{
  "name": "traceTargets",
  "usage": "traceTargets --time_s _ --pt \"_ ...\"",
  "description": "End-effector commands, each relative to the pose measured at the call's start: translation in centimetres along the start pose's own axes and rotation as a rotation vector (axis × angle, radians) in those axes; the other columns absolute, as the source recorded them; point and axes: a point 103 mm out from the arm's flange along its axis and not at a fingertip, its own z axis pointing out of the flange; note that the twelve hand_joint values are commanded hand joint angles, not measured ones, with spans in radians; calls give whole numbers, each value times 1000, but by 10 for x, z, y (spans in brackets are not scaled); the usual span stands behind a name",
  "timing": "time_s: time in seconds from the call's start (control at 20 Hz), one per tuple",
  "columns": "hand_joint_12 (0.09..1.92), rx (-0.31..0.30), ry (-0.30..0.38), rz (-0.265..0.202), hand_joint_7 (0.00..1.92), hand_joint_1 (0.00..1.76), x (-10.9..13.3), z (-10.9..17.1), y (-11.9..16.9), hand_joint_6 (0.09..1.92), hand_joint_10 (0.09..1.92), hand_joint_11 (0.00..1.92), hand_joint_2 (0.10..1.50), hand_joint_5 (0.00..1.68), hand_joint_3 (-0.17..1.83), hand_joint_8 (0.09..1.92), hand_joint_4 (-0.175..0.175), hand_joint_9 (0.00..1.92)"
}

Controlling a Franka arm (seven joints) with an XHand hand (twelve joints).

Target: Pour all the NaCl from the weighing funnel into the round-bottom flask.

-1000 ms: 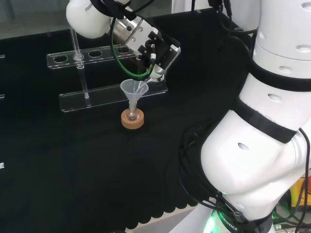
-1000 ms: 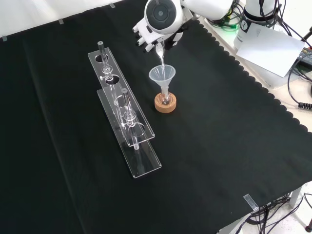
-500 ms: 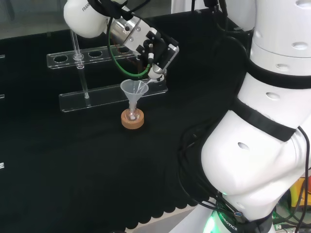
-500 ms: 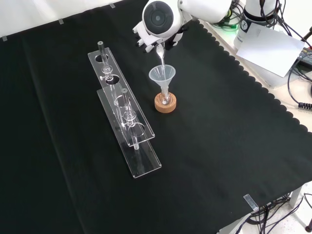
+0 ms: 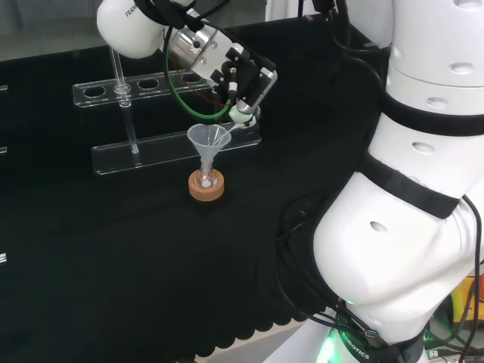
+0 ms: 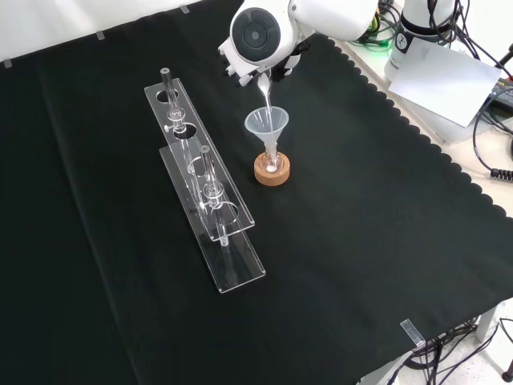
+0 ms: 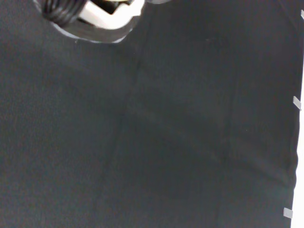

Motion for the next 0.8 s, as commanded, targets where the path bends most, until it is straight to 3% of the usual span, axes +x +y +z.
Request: traceTargets --time_s 0.05,0.8 --pt "1227 1 -6 1 620 1072 0 0 0 995 467 664 750 1080 643 656 175 901" --pt "1229 23 -43 7 620 1071 3 -6 1 996 468 661 749 1080 645 655 175 899"
